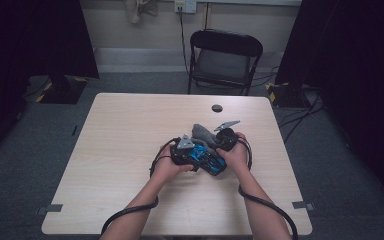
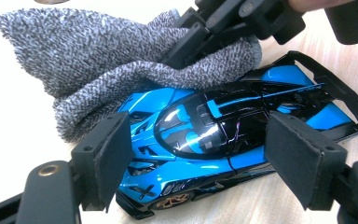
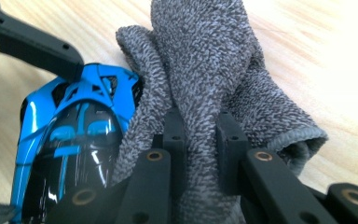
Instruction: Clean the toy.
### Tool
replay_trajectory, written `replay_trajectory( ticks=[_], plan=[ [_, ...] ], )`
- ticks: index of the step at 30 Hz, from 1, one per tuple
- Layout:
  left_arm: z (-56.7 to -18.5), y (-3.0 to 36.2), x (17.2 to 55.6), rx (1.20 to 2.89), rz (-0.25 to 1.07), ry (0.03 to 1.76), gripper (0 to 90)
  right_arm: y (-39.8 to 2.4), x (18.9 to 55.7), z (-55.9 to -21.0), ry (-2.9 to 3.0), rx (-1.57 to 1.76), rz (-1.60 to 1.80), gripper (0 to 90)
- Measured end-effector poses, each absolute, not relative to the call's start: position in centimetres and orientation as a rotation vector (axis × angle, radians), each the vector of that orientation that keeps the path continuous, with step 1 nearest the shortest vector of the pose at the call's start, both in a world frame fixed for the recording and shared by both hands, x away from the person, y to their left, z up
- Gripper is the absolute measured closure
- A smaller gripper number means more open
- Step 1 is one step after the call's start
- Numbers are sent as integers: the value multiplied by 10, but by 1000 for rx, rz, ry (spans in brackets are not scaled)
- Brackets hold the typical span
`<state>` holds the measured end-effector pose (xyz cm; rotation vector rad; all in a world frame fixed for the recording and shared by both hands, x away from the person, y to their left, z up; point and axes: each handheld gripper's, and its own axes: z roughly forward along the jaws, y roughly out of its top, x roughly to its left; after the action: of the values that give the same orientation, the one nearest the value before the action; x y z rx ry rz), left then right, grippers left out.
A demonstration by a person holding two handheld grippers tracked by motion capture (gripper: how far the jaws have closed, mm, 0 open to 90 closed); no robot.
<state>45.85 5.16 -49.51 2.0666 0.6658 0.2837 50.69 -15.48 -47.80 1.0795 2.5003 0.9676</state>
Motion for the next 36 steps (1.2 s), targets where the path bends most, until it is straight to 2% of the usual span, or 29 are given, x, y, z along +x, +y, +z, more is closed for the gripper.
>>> replay_trajectory(
  ticks=[36],
  plan=[
    [-495, 53, 459, 2075, 263, 706, 247, -205, 479, -476, 2534, 1070, 1010, 778]
  ],
)
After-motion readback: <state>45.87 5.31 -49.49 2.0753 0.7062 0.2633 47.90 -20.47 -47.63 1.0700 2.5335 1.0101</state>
